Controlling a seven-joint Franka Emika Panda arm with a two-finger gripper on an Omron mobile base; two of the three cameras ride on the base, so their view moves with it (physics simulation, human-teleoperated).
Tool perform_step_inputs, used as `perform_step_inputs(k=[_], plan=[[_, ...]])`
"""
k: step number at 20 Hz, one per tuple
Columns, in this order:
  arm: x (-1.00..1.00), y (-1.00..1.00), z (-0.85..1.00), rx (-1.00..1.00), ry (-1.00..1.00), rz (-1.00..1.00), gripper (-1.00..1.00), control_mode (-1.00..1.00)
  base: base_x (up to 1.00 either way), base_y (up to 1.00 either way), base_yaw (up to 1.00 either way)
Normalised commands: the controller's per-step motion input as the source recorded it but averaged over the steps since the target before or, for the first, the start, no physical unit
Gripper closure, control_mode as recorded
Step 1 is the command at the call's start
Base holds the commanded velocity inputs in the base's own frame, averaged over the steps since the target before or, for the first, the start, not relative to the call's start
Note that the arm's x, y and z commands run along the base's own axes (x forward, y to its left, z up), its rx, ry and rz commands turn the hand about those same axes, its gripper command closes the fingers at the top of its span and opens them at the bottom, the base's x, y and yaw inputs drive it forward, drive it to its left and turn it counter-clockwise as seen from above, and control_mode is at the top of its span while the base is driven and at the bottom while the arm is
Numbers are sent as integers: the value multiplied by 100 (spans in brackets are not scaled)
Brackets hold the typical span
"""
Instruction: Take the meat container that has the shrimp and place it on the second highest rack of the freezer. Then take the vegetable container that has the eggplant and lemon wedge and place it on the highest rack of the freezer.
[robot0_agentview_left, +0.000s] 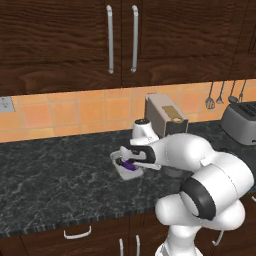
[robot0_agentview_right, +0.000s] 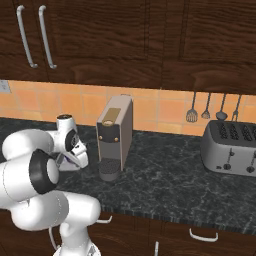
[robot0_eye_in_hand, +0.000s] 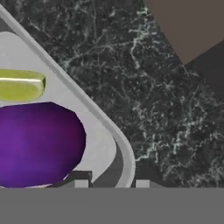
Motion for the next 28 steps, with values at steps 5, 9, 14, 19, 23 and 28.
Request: perform_step_inputs(k=[5,9,14,19,23,28], plan=[[-11,0,64,0,-3,0,100,-100,0,0,0],[-12,0,63,0,-5,0,100,-100,0,0,0],[-63,-12,60,5,-12,0,100,-100,0,0,0],[-94,-42,27,12,-9,-3,100,-100,0,0,0],[-84,-51,50,9,-1,-2,100,-100,0,0,0],[-73,-23,97,1,0,8,100,-100,0,0,0]])
